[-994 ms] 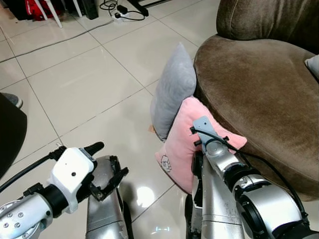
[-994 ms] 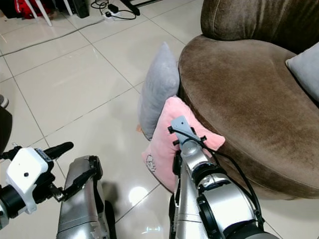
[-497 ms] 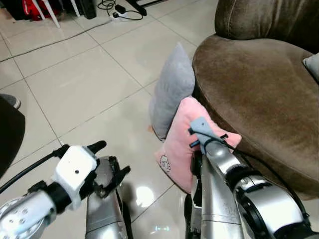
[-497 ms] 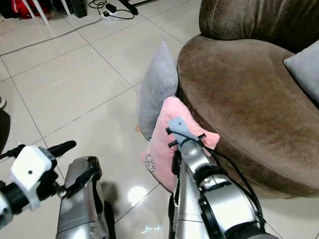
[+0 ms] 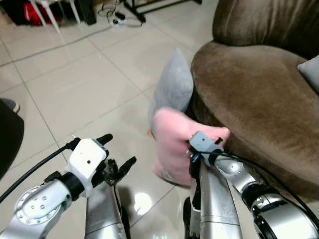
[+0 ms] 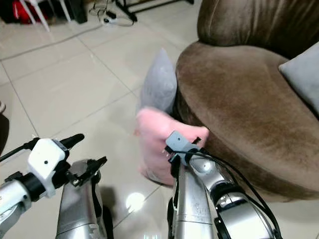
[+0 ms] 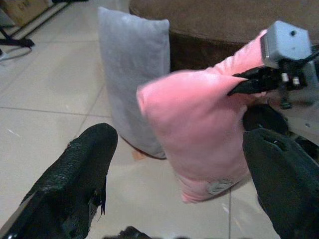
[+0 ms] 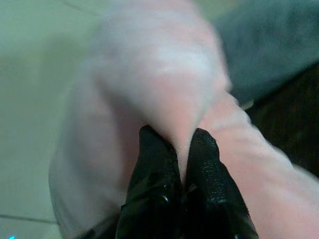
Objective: Move the pillow to the sofa from floor
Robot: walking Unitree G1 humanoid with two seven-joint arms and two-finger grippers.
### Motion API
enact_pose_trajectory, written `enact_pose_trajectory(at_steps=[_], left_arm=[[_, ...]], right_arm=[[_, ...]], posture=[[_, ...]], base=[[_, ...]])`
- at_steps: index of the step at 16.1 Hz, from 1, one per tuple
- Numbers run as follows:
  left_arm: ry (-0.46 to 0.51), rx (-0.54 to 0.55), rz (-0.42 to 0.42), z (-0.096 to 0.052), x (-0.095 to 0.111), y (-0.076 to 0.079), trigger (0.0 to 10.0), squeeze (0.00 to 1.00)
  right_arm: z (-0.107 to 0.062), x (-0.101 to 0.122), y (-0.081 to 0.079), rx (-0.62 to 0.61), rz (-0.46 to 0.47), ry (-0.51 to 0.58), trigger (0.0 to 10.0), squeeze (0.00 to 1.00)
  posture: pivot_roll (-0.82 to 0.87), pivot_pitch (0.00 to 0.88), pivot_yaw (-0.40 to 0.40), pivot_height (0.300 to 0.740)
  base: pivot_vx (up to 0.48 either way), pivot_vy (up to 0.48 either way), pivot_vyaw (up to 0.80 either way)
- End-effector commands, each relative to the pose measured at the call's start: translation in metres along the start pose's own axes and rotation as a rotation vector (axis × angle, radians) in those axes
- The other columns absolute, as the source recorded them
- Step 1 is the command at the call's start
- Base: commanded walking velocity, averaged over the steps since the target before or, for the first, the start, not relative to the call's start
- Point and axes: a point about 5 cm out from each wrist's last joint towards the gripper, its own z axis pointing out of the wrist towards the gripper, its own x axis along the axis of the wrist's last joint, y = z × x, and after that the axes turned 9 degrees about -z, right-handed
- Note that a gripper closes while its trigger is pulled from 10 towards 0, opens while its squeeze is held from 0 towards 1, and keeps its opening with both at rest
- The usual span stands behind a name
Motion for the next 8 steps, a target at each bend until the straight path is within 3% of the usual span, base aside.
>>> enact_pose_trajectory(at_steps=[1, 2, 3, 5, 7, 8], left_arm=[[-0.003, 0.016, 0.006, 0.002, -0.003, -0.001, 10.0, 0.00], [0.006, 0.033, 0.015, 0.002, -0.002, -0.003, 10.0, 0.00], [0.028, 0.080, 0.024, 0.004, -0.002, -0.008, 10.0, 0.00], [0.088, 0.174, 0.024, 0.004, 0.004, -0.018, 10.0, 0.00], [0.121, 0.227, 0.025, 0.005, 0.008, -0.025, 10.0, 0.00], [0.124, 0.237, 0.027, 0.006, 0.008, -0.027, 10.0, 0.00]], right_arm=[[-0.001, 0.011, 0.006, -0.031, 0.027, 0.105, 0.0, 0.00], [-0.006, 0.014, 0.013, -0.078, 0.069, 0.164, 0.0, 0.00], [-0.016, 0.020, 0.034, -0.200, 0.156, 0.258, 0.0, 0.00], [-0.059, 0.039, 0.084, -0.497, 0.272, 0.427, 0.0, 0.00], [-0.098, 0.060, 0.124, -0.708, 0.327, 0.521, 0.0, 0.00], [-0.103, 0.062, 0.130, -0.741, 0.339, 0.532, 0.0, 0.00]], posture=[[0.09, 0.026, 0.005, 0.435], [0.09, 0.026, 0.005, 0.435], [0.08, 0.000, 0.001, 0.435], [0.05, 0.000, 0.005, 0.435], [0.03, 0.000, 0.007, 0.435], [0.03, 0.000, 0.007, 0.435]], base=[[0.000, 0.000, 0.00], [0.000, 0.000, 0.00], [0.000, 0.000, 0.00], [0.000, 0.000, 0.00], [0.000, 0.000, 0.00], [0.000, 0.000, 0.00]])
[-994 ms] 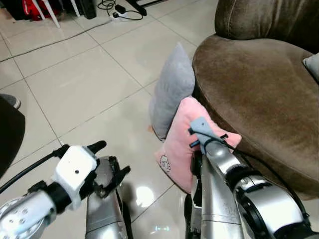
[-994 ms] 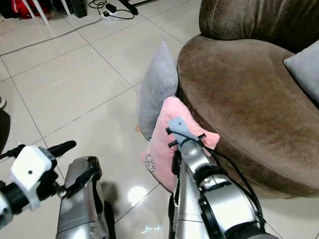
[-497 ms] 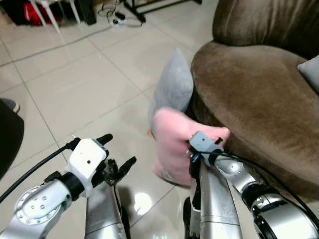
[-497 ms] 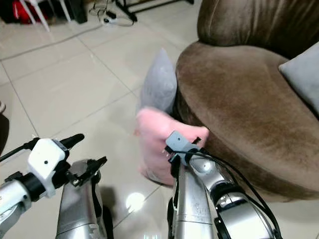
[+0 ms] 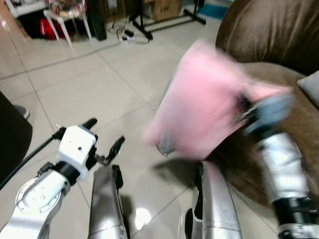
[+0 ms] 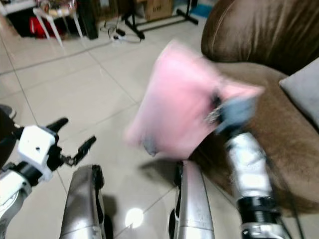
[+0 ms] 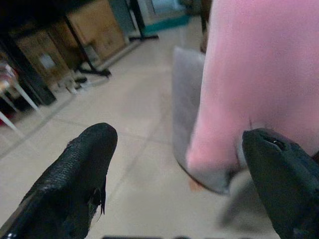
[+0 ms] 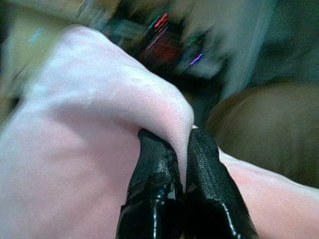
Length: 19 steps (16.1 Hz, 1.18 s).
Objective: Move the pillow to the sofa from floor
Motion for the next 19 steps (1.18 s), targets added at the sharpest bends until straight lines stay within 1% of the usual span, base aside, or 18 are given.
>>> enact_pose_trajectory(at_steps=[1, 2, 3, 4, 5, 6, 7, 8, 9, 10, 11, 12, 13, 14, 15, 17, 19], left_arm=[[0.006, 0.033, 0.009, 0.001, 0.000, -0.005, 10.0, 0.00], [0.023, 0.047, 0.010, 0.006, 0.004, -0.008, 10.0, 0.00], [0.053, 0.059, 0.015, 0.013, 0.010, -0.009, 10.0, 0.00], [0.068, 0.062, 0.010, 0.016, 0.013, -0.009, 10.0, 0.00], [0.077, 0.062, 0.010, 0.018, 0.014, -0.009, 10.0, 0.00], [0.088, 0.060, 0.010, 0.020, 0.017, -0.008, 10.0, 0.00], [0.103, 0.056, 0.021, 0.025, 0.020, -0.007, 10.0, 0.00], [0.107, 0.057, 0.021, 0.026, 0.021, -0.007, 10.0, 0.00], [0.104, 0.065, 0.020, 0.030, 0.020, -0.007, 10.0, 0.00], [0.098, 0.074, 0.017, 0.032, 0.018, -0.007, 10.0, 0.00], [0.089, 0.082, 0.015, 0.033, 0.017, -0.008, 10.0, 0.00], [0.075, 0.095, 0.017, 0.032, 0.014, -0.009, 10.0, 0.00], [0.064, 0.109, 0.020, 0.031, 0.012, -0.010, 10.0, 0.00], [0.061, 0.116, 0.017, 0.030, 0.011, -0.010, 10.0, 0.00], [0.044, 0.135, 0.025, 0.028, 0.007, -0.010, 10.0, 0.00], [0.044, 0.143, 0.020, 0.028, 0.005, -0.009, 10.0, 0.00], [0.042, 0.143, 0.019, 0.028, 0.004, -0.007, 10.0, 0.00]], right_arm=[[0.008, 0.022, 0.023, -0.109, 0.023, 0.061, 0.0, 0.00], [0.019, 0.046, 0.049, -0.202, 0.009, 0.100, 0.0, 0.00], [0.031, 0.072, 0.075, -0.260, -0.071, 0.102, 10.0, 0.00], [0.034, 0.080, 0.083, -0.282, -0.102, 0.073, 10.0, 0.00], [0.037, 0.085, 0.086, -0.284, -0.116, 0.076, 10.0, 0.00], [0.040, 0.092, 0.085, -0.273, -0.159, 0.065, 10.0, 0.00], [0.047, 0.098, 0.078, -0.248, -0.286, 0.017, 10.0, 0.00], [0.049, 0.099, 0.071, -0.227, -0.299, 0.007, 10.0, 0.00], [0.048, 0.088, 0.056, -0.201, -0.288, -0.064, 10.0, 0.00], [0.046, 0.070, 0.040, -0.196, -0.254, -0.150, 10.0, 0.00], [0.044, 0.059, 0.029, -0.189, -0.232, -0.204, 10.0, 0.00], [0.041, 0.048, 0.012, -0.171, -0.191, -0.249, 10.0, 0.00], [0.039, 0.041, 0.002, -0.156, -0.157, -0.272, 10.0, 0.00], [0.035, 0.039, -0.006, -0.148, -0.147, -0.283, 10.0, 0.00], [0.029, 0.033, -0.019, -0.120, -0.137, -0.304, 10.0, 0.00], [0.023, 0.027, -0.028, -0.127, -0.078, -0.354, 10.0, 0.00], [0.018, 0.024, -0.035, -0.122, -0.053, -0.380, 10.0, 0.00]], posture=[[0.02, 0.000, 0.008, 0.435], [0.01, 0.000, 0.008, 0.435], [0.01, 0.000, -0.001, 0.435], [0.01, 0.000, 0.000, 0.435], [0.01, 0.000, 0.001, 0.435], [0.01, 0.000, 0.002, 0.435], [0.00, 0.000, 0.007, 0.435], [0.00, 0.000, 0.007, 0.435], [0.01, 0.000, 0.006, 0.440], [0.01, 0.000, 0.005, 0.450], [0.01, 0.000, 0.005, 0.460], [0.01, 0.000, 0.005, 0.470], [0.01, 0.000, 0.005, 0.480], [0.01, 0.000, -0.003, 0.490], [0.02, 0.000, -0.007, 0.505], [0.01, 0.000, -0.009, 0.525], [0.01, 0.000, -0.010, 0.545]], base=[[0.000, 0.000, 0.00], [0.000, 0.000, 0.00], [0.000, 0.000, 0.00], [0.000, 0.000, 0.00], [0.000, 0.000, 0.00], [0.000, 0.000, 0.00], [0.000, 0.000, 0.00], [0.000, 0.000, 0.00], [0.000, 0.000, 0.00], [0.000, 0.000, 0.00], [0.000, 0.000, 0.00], [0.000, 0.000, 0.00], [0.000, 0.000, 0.00], [0.000, 0.000, 0.00], [0.000, 0.000, 0.00], [0.000, 0.000, 0.00], [0.000, 0.000, 0.00]])
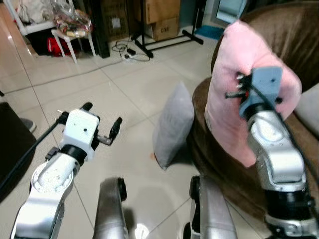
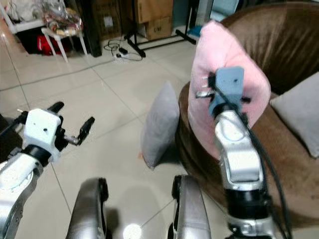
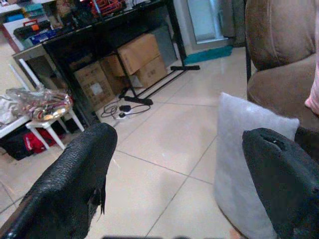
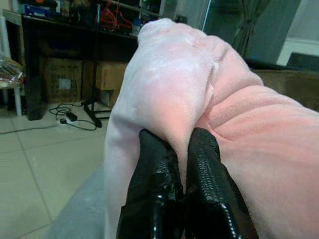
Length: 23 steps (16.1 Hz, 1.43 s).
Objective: Move the pillow to the sofa from floor
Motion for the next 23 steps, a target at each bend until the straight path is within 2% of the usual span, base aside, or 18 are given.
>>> enact_pose_trajectory(at_steps=[1, 2, 3, 7, 19, 23], left_arm=[[-0.011, 0.004, 0.002, -0.001, -0.002, 0.002, 10.0, 0.00], [-0.012, 0.010, -0.009, -0.003, -0.002, 0.002, 10.0, 0.00], [-0.016, 0.027, -0.022, -0.005, -0.003, 0.003, 10.0, 0.00], [-0.013, 0.020, 0.011, -0.003, -0.006, 0.006, 10.0, 0.00], [-0.011, 0.003, 0.023, 0.000, -0.006, 0.009, 10.0, 0.00], [-0.011, 0.008, 0.018, 0.000, -0.006, 0.007, 10.0, 0.00]], right_arm=[[-0.003, -0.007, -0.001, -0.003, 0.002, -0.039, 10.0, 0.00], [-0.007, -0.012, -0.002, -0.006, 0.016, -0.063, 10.0, 0.00], [-0.014, -0.020, -0.002, -0.011, 0.070, -0.101, 10.0, 0.00], [-0.025, -0.024, -0.007, 0.011, 0.086, -0.129, 10.0, 0.00], [-0.030, -0.019, -0.006, 0.003, 0.102, -0.132, 10.0, 0.00], [-0.031, -0.019, -0.010, 0.026, 0.135, -0.137, 10.0, 0.00]], posture=[[0.01, 0.000, -0.011, 0.555], [0.02, 0.000, -0.014, 0.570], [0.02, 0.000, -0.013, 0.585], [0.00, 0.000, 0.001, 0.625], [0.00, 0.000, 0.010, 0.730], [0.00, 0.000, 0.011, 0.740]], base=[[0.000, 0.000, 0.00], [0.000, 0.000, 0.00], [0.000, 0.000, 0.00], [0.000, 0.000, 0.00], [0.000, 0.000, 0.00], [0.000, 0.000, 0.00]])
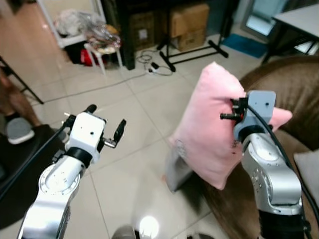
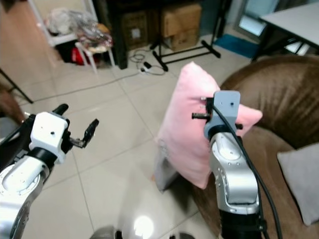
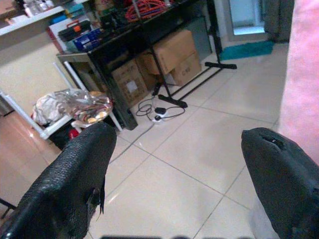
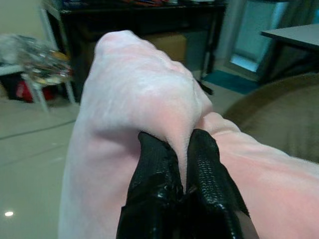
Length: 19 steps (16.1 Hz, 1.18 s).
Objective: Move the pillow to the sofa from floor
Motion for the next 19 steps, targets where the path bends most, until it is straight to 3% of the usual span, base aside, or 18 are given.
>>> enact_pose_trajectory(at_steps=[1, 4, 7, 11, 19], left_arm=[[-0.011, 0.012, -0.012, -0.001, -0.002, -0.001, 10.0, 0.00], [-0.001, 0.013, -0.007, 0.001, 0.000, -0.003, 10.0, 0.00], [0.013, 0.016, -0.016, 0.002, 0.002, -0.005, 10.0, 0.00], [0.020, 0.018, -0.023, 0.002, 0.004, -0.007, 10.0, 0.00], [0.021, 0.012, -0.030, 0.002, 0.004, -0.008, 10.0, 0.00]], right_arm=[[-0.004, 0.009, 0.000, -0.011, 0.037, 0.050, 10.0, 0.00], [-0.008, 0.007, -0.002, -0.006, 0.124, 0.043, 10.0, 0.00], [-0.011, 0.006, -0.006, 0.006, 0.164, 0.037, 10.0, 0.00], [-0.010, 0.005, -0.009, 0.016, 0.185, 0.028, 10.0, 0.00], [-0.010, 0.004, -0.012, 0.019, 0.193, 0.020, 10.0, 0.00]], posture=[[0.00, 0.000, 0.014, 0.740], [0.00, 0.000, 0.015, 0.740], [-0.01, 0.000, 0.024, 0.740], [0.00, 0.000, 0.023, 0.740], [0.01, 0.000, 0.025, 0.740]], base=[[0.000, 0.000, 0.00], [0.000, 0.000, 0.00], [0.000, 0.000, -0.80], [0.000, 0.000, -0.80], [0.264, 0.000, -0.80]])
